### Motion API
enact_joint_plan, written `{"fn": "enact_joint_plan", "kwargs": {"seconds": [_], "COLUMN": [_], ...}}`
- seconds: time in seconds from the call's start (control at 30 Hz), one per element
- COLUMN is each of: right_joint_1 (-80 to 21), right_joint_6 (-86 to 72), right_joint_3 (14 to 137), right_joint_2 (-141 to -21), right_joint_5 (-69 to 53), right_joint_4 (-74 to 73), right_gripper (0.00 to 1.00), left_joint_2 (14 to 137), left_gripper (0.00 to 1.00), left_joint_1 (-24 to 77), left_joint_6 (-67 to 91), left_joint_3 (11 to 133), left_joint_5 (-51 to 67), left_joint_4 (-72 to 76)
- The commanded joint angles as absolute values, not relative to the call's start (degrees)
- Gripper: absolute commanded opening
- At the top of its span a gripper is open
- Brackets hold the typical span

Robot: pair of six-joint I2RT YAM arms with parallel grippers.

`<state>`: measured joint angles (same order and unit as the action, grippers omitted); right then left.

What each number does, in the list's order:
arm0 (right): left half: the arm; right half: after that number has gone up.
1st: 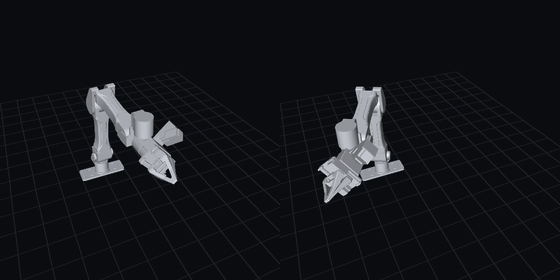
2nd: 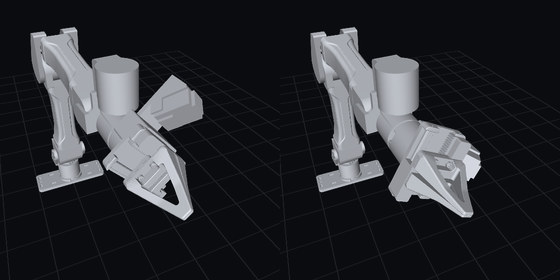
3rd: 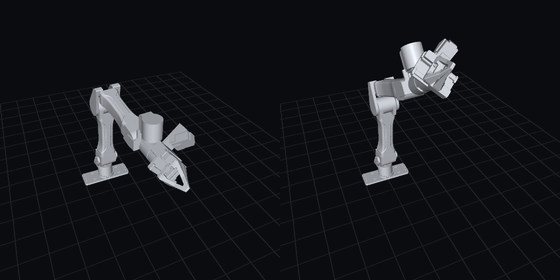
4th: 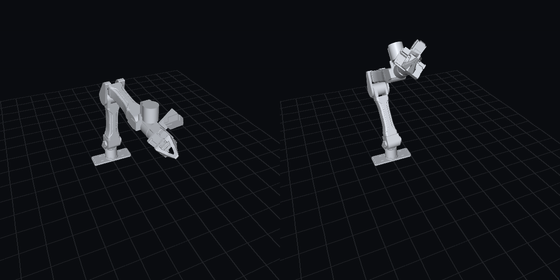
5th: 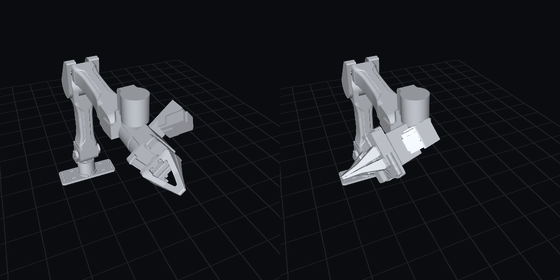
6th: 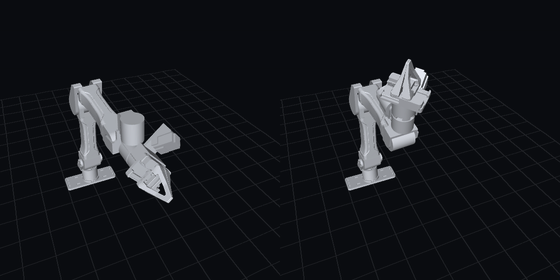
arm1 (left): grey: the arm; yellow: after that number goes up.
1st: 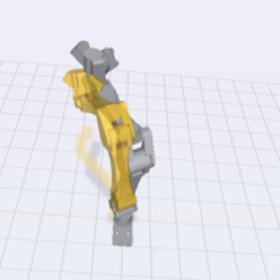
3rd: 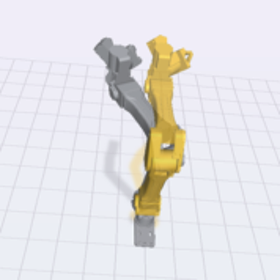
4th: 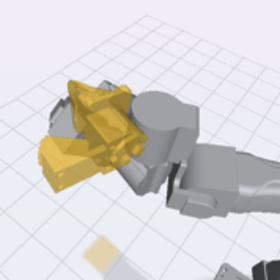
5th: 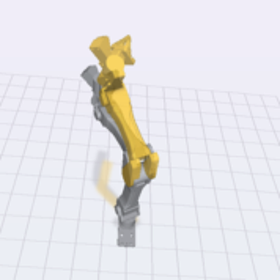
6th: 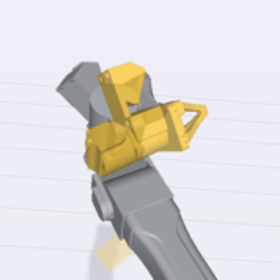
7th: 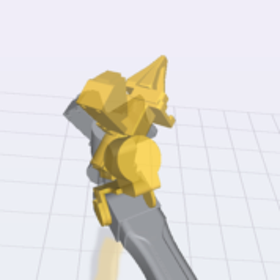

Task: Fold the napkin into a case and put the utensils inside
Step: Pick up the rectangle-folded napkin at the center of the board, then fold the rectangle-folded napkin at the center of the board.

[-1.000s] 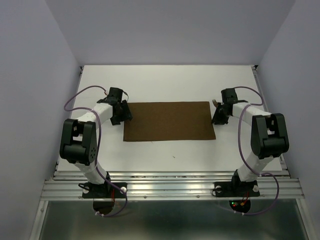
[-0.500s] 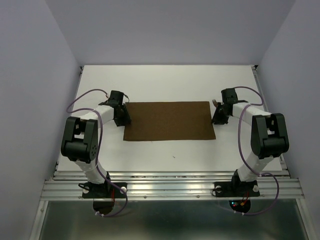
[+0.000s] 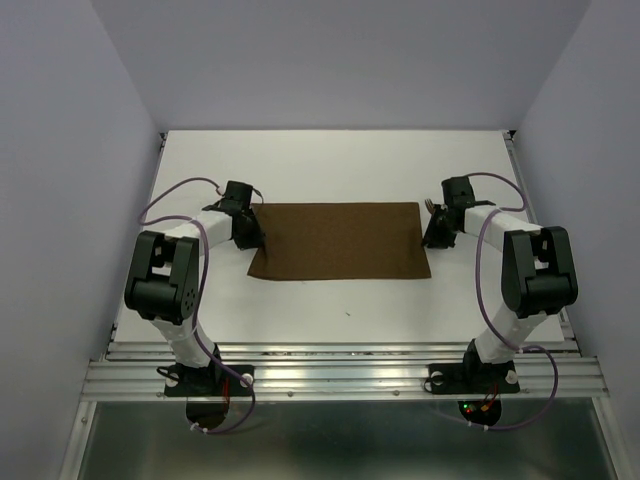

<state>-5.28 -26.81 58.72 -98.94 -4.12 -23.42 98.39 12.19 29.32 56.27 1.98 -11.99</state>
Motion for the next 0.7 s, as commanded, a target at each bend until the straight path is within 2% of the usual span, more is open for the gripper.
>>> {"fn": "enact_joint_plan", "kwargs": {"seconds": [0.0, 0.3, 0.67], "right_joint_1": [-5.9, -5.9, -5.9], "right_joint_6": [-27.0, -27.5, -27.2], "right_joint_3": [57.7, 58.8, 60.8], "right_joint_2": [-99.2, -94.9, -96.2], "right_joint_5": [-4.5, -2.1, -5.9], "right_joint_4": [-22.0, -22.7, -22.7], "right_gripper": [0.27, 0.27, 0.28], "left_joint_2": [97.2, 88.1, 86.6], "left_gripper": [0.00, 0.00, 0.00], "left_joint_1": [12.7, 12.7, 12.7], "left_joint_6": [29.7, 28.0, 25.6], "left_joint_3": [55.2, 57.0, 57.0], "left_joint_5": [-3.3, -5.8, -3.2], "left_joint_4": [-18.0, -20.0, -19.2]}}
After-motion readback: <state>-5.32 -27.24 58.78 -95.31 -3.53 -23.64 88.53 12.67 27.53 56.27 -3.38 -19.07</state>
